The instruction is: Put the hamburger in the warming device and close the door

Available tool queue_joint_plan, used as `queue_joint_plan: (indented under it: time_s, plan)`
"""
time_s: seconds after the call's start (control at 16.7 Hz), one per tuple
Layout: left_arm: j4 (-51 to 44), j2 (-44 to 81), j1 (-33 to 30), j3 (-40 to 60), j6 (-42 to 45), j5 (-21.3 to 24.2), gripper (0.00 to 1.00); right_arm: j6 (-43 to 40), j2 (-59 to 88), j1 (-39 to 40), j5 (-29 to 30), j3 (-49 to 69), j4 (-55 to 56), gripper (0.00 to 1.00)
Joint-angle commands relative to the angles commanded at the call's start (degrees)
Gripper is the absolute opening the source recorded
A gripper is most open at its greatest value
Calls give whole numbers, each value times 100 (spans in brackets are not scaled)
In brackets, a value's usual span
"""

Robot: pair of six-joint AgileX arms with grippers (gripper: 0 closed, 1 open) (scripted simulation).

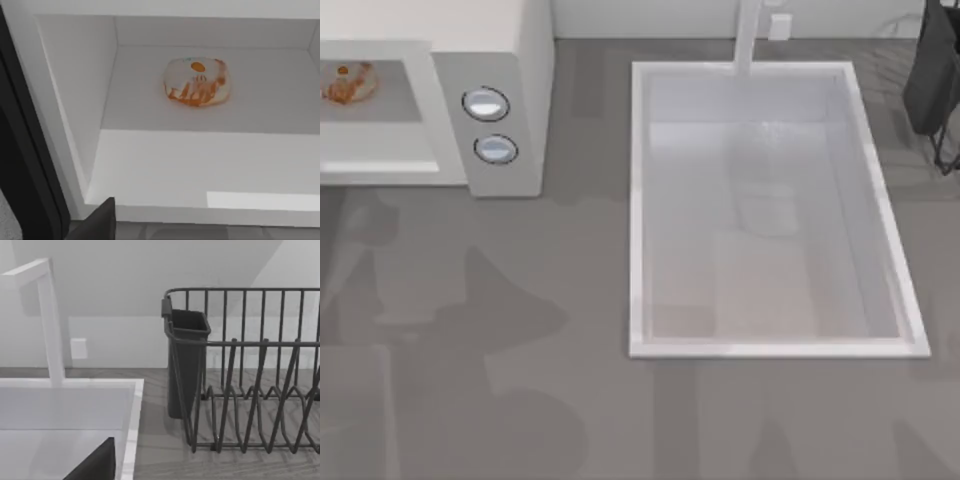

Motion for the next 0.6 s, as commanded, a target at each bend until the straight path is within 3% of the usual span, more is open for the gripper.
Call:
queue_joint_plan:
  time_s: [0.3,0.6]
  plan:
    - [-182,-528,-121,-247,-57,-133,100,0,0,0,0,0,0,100]
    - [-778,-2462,-506,-1025,-205,-469,100,0,0,0,0,0,0,100]
